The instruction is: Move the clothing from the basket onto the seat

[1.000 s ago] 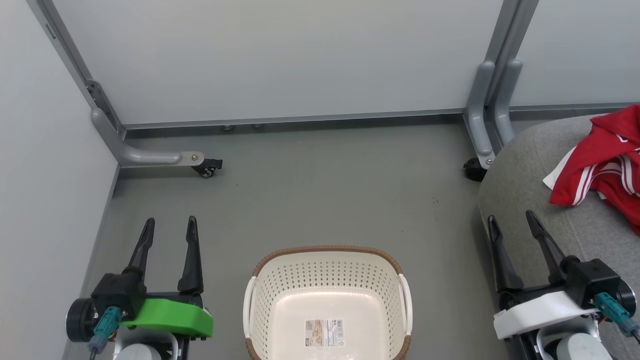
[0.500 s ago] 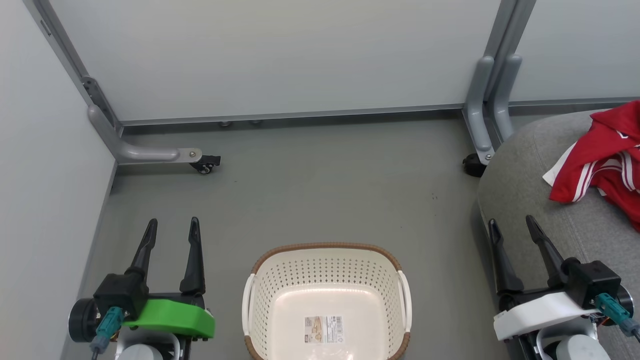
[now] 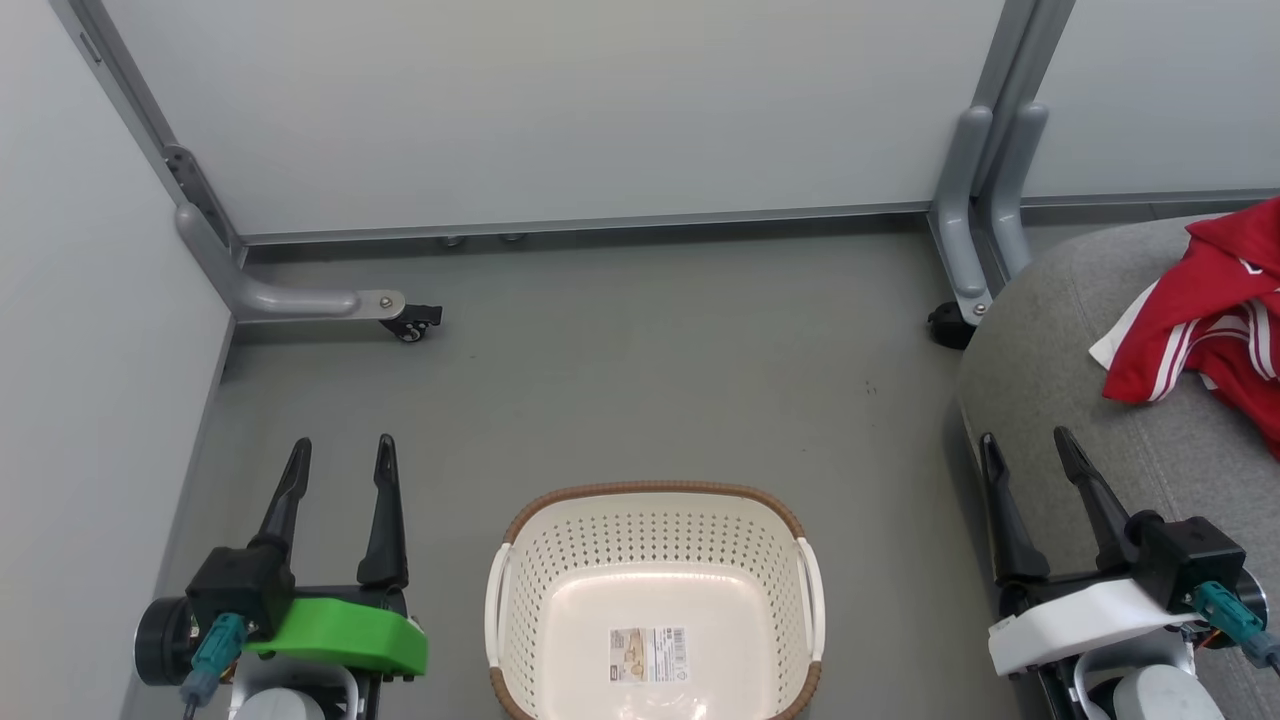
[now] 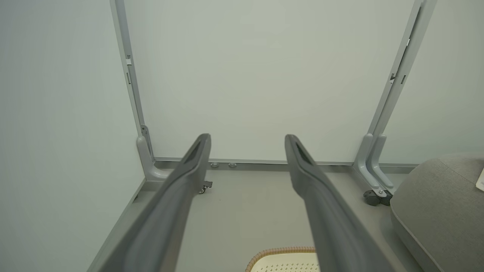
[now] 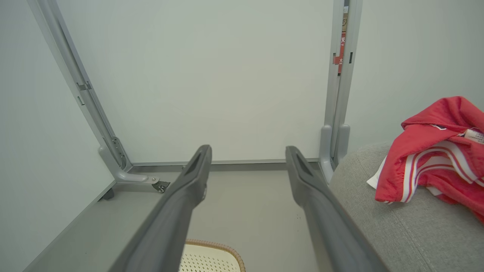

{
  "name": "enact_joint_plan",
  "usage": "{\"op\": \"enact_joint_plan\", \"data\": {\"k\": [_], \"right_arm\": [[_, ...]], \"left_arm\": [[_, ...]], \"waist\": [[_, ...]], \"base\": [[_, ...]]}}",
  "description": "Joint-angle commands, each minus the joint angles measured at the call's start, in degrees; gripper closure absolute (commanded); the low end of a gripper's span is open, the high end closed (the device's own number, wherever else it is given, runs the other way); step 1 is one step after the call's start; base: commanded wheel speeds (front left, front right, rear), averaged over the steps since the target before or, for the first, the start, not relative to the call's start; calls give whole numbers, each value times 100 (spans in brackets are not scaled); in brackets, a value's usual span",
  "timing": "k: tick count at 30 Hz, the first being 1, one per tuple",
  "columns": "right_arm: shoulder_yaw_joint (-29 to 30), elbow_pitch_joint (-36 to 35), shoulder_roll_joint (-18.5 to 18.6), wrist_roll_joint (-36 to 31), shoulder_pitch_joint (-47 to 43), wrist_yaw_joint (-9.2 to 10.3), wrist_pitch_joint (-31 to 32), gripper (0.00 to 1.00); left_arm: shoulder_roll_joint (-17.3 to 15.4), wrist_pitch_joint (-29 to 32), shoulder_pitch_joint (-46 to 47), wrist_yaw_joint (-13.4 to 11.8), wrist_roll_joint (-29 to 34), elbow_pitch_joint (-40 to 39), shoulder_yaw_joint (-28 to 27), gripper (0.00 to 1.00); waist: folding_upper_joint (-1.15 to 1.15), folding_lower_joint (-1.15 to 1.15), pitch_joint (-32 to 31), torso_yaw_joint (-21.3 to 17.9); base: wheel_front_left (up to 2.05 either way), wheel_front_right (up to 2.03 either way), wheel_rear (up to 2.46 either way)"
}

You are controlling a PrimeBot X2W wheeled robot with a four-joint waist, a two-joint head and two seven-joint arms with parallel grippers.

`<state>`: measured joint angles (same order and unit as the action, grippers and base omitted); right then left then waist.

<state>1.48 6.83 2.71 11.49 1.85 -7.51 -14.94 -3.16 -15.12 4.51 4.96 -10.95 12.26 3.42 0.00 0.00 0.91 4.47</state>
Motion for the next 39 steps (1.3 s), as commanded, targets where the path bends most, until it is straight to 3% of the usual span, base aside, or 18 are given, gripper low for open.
{"op": "enact_joint_plan", "data": {"k": [1,2,7,39], "right_arm": [[9,6,13,23,56,4,-14,0],[-1,0,0,2,2,0,0,100],[-10,213,-42,120,-88,0,38,100],[194,445,-5,3158,203,1,844,100]], "left_arm": [[6,-4,57,-13,32,-13,-20,0],[2,0,1,1,-1,-5,0,100],[21,50,-50,4,-115,237,-10,100],[21,850,31,-151,-3179,-67,-389,100]], "waist": [[0,0,7,-2],[0,0,6,-2],[0,0,8,-7],[0,0,-23,-119]], "base": [[0,0,0],[0,0,0],[0,0,0],[0,0,0]]}}
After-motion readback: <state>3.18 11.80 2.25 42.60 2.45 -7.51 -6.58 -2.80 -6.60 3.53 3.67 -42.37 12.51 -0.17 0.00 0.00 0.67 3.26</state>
